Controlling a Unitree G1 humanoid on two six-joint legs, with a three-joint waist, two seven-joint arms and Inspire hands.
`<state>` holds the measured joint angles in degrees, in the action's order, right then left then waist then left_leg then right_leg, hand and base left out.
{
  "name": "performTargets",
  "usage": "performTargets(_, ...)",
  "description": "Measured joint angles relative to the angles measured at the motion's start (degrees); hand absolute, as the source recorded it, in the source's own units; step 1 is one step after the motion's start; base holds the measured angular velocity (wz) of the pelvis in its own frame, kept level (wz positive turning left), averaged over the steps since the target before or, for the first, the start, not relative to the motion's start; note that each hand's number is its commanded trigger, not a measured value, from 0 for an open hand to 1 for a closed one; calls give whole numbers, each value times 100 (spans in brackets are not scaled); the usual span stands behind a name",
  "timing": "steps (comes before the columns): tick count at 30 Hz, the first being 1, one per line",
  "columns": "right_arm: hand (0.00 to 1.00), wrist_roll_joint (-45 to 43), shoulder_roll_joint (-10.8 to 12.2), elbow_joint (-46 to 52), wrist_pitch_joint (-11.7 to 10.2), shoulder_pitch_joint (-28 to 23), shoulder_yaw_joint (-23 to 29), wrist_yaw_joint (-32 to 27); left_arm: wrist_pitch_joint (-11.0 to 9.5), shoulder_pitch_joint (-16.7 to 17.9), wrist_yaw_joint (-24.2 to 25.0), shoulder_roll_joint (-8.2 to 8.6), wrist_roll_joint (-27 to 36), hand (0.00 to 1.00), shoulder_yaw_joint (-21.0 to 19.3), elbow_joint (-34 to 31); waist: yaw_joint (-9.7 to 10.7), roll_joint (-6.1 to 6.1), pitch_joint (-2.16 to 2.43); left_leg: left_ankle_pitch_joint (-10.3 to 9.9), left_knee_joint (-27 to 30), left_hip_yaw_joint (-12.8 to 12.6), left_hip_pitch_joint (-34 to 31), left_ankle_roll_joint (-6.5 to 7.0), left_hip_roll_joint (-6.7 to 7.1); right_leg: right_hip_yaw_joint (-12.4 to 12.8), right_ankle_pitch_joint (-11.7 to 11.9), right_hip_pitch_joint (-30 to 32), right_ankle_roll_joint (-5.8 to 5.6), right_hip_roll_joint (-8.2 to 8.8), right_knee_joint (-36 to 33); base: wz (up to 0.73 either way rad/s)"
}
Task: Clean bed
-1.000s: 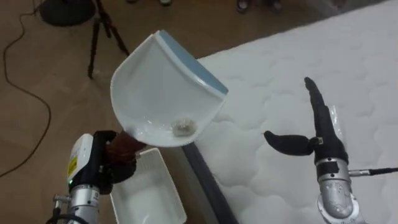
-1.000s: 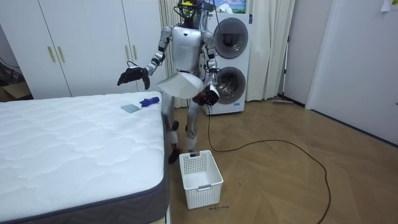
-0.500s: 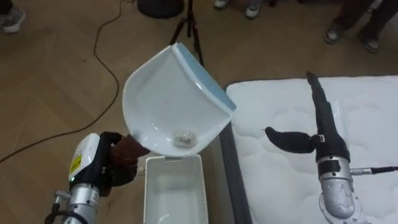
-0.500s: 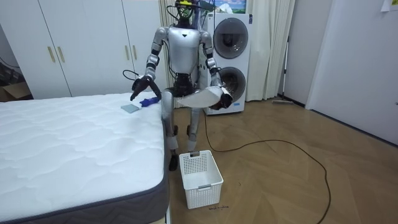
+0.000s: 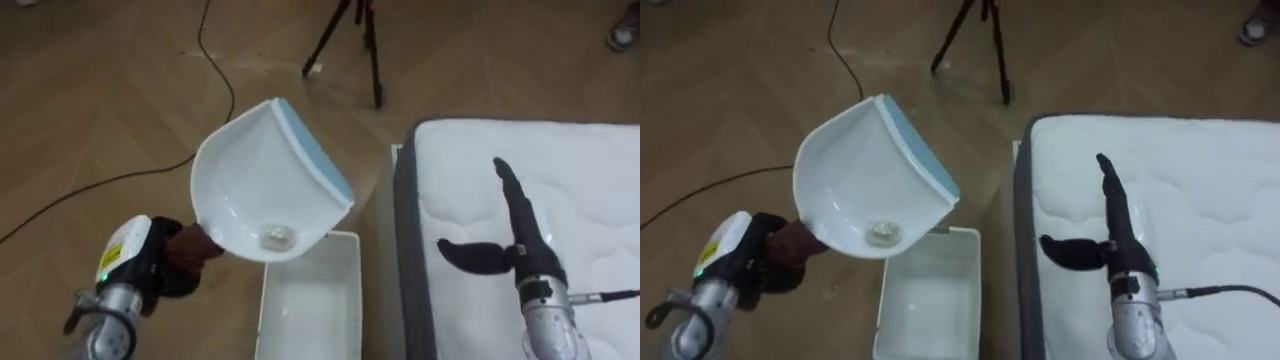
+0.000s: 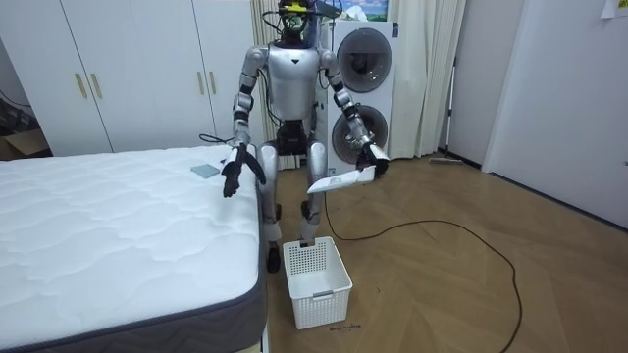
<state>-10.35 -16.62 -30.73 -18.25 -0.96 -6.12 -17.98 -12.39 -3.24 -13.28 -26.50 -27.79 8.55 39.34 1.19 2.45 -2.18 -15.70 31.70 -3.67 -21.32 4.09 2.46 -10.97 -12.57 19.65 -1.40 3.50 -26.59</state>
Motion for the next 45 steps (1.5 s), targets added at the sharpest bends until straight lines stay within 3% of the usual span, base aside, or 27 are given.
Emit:
performTargets(1, 0, 0, -9, 3, 0, 20, 1, -1, 3, -45, 26, -80, 0, 100, 56, 39, 32, 20, 5, 17, -40, -9, -5, 31, 67, 4, 117, 83, 44, 32, 3, 26)
performTargets(2, 0, -1, -118, 1, 8, 75, 0, -1, 12, -145, 124, -159, -9, 100, 117, 99, 128, 199, -7, 16, -56, -14, -45, 90, 120, -38, 77, 164, 126, 146, -148, 34)
performTargets(3, 0, -5, -228, 0, 8, 110, 1, -2, 25, -215, 208, -256, -47, 100, 156, 91, 170, 338, 9, 54, -162, -129, -71, 159, 140, -12, 64, 276, 115, 204, -237, 25)
performTargets(5, 0, -57, -331, 1, 8, 120, -3, 0, 81, -263, 304, -477, -73, 100, 256, 90, 181, 478, 24, 129, -375, -243, -49, 283, 241, 18, -32, 469, 116, 345, -461, 2)
performTargets(6, 0, -128, -414, -2, 26, 103, -3, 1, 168, -292, 416, -570, -198, 100, 295, 92, 179, 597, 19, 143, -415, -356, -57, 308, 255, 91, -68, 568, 114, 378, -584, -7)
performTargets(7, 0, -172, -435, -5, 56, 103, -5, 9, 208, -291, 482, -614, -249, 100, 304, 96, 172, 635, 19, 143, -422, -417, -61, 309, 258, 129, -89, 619, 123, 392, -646, -14)
performTargets(9, 0, -395, -479, -26, 128, 122, -14, 68, 394, -297, 772, -753, -429, 100, 331, 117, 324, 792, 18, 149, -479, -447, -109, 328, 320, 186, -174, 773, 148, 463, -864, -3)
performTargets(13, 0, -419, -634, -76, 269, 159, -66, 166, 592, -309, 1018, -826, -689, 100, 437, 128, 442, 933, 14, 176, -529, -655, -153, 380, 331, 340, -222, 1001, 212, 497, -1035, -13)
performTargets(15, 0, -363, -774, -80, 396, 171, -165, 180, 646, -415, 1178, -840, -681, 100, 740, 337, 608, 1058, 13, 185, -517, -699, -184, 380, 334, 362, -256, 1061, 247, 517, -1096, -5)
performTargets(20, 0, -375, -839, -65, 471, 193, -391, 187, 807, -585, 1547, -852, -815, 100, 1222, 574, 847, 1198, 6, 189, -516, -875, -250, 378, 341, 526, -316, 1267, 264, 521, -1262, -11)
performTargets(25, 0, -548, -832, -19, 517, 249, -443, 196, 867, -717, 1679, -892, -1196, 100, 1327, 731, 947, 1286, 4, 185, -526, -1108, -315, 376, 356, 755, -359, 1493, 243, 512, -1433, -16)
performTargets(27, 0, -602, -832, -16, 512, 317, -446, 196, 947, -720, 1742, -988, -1332, 100, 1409, 686, 984, 1327, -8, 183, -557, -1156, -335, 376, 385, 831, -383, 1585, 236, 518, -1502, -10)
performTargets(35, 0, -633, -832, 84, 507, 439, -617, 159, 1057, -741, 1807, -1331, -1462, 100, 1439, 702, 1108, 1326, -8, 177, -517, -1342, -456, 376, 480, 1034, -524, 1916, 261, 596, -1856, -3)
performTargets(39, 0, -629, -824, 85, 526, 462, -640, 155, 1121, -947, 1877, -1485, -1501, 100, 1551, 754, 1129, 1338, -11, 177, -518, -1355, -445, 376, 479, 1044, -523, 1899, 257, 596, -1853, 0)
performTargets(45, 0, -777, -824, 74, 576, 457, -641, 62, 1379, -1002, 1994, -1493, -1501, 100, 1771, 798, 1122, 1402, -24, 174, -557, -1356, -443, 380, 479, 1039, -522, 1905, 245, 591, -1819, 0)
